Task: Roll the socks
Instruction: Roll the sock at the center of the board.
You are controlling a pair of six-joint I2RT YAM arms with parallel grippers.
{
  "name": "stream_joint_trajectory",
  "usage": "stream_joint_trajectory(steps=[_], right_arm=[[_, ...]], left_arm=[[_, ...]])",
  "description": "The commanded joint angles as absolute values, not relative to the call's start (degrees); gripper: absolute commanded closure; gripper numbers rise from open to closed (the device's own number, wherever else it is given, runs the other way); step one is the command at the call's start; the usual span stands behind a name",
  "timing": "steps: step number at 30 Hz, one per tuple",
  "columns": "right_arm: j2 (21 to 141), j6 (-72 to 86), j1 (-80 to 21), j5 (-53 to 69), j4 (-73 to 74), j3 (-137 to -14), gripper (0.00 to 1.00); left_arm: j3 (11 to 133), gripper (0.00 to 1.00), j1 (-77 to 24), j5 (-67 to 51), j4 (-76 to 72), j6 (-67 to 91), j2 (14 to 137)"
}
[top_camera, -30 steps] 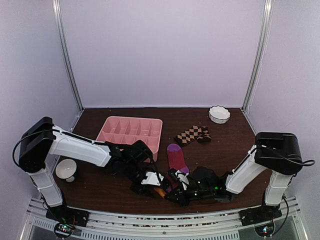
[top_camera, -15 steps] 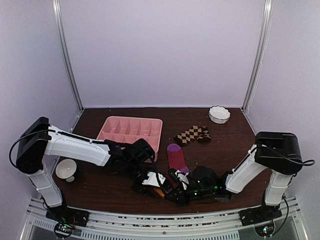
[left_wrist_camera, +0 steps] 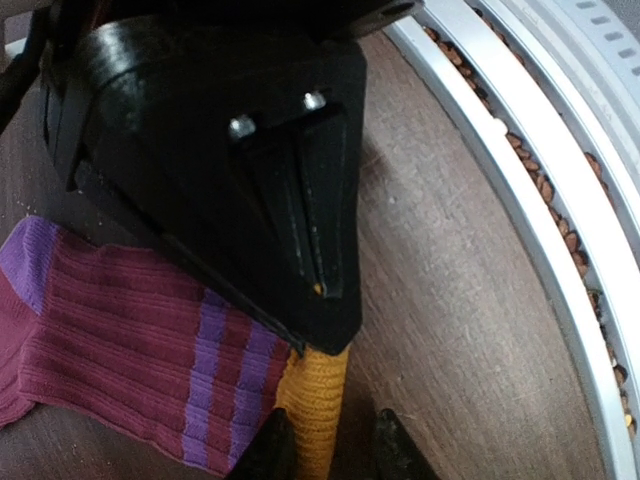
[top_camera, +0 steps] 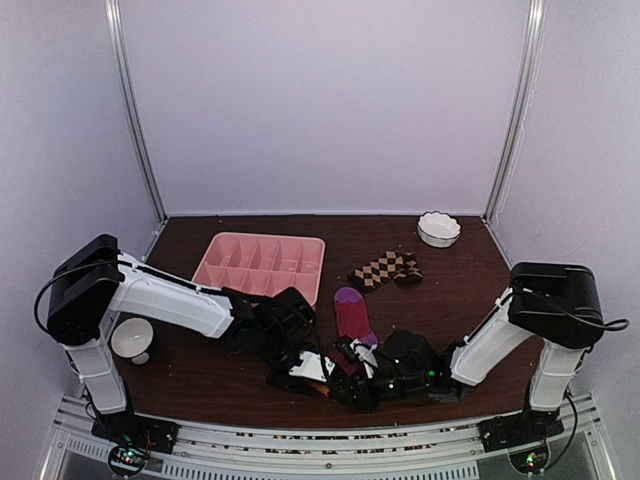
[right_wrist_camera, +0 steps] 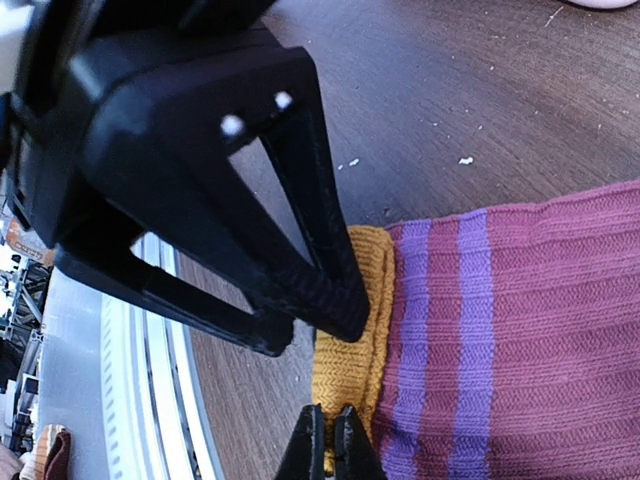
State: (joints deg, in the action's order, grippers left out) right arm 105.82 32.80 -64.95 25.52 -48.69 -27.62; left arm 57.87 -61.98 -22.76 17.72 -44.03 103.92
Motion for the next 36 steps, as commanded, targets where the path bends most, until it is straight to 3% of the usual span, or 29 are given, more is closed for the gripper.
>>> stream_joint_trajectory(steps=[1,8,11,13,15,29,31,33,34,35,36], right_arm=[[108.78,33.93,-64.62,26.34,-39.93,-25.65,1.0],[108.37,34.83,-64.14,27.16,-41.84,-24.75,1.0],[107.08,34.02,-64.2,25.67,-42.17,-24.09,1.0],[105.37,32.61,-64.4,23.38,-41.73,-23.32,0.9],[102.98,30.42,-64.92,20.53,-40.65,-22.52,0.87],[84.91,19.27,-72.86,-9.24,-28.31,-19.31,0.71],[82.97,17.45,-75.67,-15.17,-24.52,-20.52,0.6],[81.97,16.8,-78.66,-22.19,-20.66,-21.86,0.4],[81.5,17.09,-79.55,-26.28,-19.38,-22.1,0.08],[80.84,18.34,-80.26,-30.22,-18.51,-22.1,0.01],[80.23,19.62,-80.59,-34.5,-17.83,-22.01,0.0]], left_arm=[[57.11,0.76,-62.14,-21.31,15.17,-44.41,106.02],[56.41,1.0,-62.14,-20.94,15.52,-43.94,106.43],[58.7,1.0,-61.98,-21.96,18.54,-42.5,107.85],[60.79,1.0,-61.68,-23.72,21.66,-41.54,109.18],[62.67,1.0,-61.42,-25.49,24.62,-40.5,110.32],[74.07,1.0,-59.59,-35.15,40.84,-35.07,119.1],[76.55,1.0,-59.59,-36.15,43.54,-34.59,120.69],[80.2,1.0,-59.59,-36.89,46.45,-33.95,122.77],[81.82,1.0,-59.63,-37.24,48.08,-33.78,123.88],[83.45,1.0,-59.6,-37.26,49.66,-33.71,125.49],[84.71,1.0,-59.61,-37.2,50.7,-33.68,126.59]])
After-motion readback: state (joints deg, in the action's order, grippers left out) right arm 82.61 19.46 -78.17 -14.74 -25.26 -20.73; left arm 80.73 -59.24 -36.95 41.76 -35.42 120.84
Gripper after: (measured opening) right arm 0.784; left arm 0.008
